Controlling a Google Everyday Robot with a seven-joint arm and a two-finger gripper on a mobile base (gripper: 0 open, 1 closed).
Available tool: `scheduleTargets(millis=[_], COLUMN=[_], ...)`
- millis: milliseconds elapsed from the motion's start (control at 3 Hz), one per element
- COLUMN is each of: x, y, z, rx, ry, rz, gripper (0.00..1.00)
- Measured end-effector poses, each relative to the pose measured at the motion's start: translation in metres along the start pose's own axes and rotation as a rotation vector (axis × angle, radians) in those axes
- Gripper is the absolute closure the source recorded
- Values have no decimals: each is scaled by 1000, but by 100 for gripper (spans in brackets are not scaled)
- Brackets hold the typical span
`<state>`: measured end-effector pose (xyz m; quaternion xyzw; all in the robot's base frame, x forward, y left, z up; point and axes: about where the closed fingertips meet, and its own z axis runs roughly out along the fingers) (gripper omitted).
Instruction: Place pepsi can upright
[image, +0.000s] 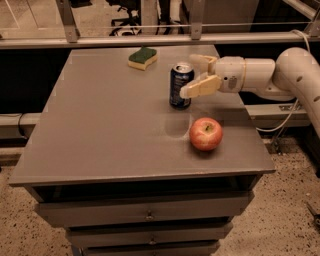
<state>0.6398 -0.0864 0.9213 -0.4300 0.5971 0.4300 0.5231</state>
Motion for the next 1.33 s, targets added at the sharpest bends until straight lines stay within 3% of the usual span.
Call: scheduleTargets(millis=[333,667,1000,1333], x=[-9,-32,-51,-52], y=[4,8,14,14], z=[-28,-60,-88,-88], rx=[-4,-12,-24,-25], ry=[80,178,199,198], rz=[-24,-109,-156,-157], gripper=[0,0,0,0])
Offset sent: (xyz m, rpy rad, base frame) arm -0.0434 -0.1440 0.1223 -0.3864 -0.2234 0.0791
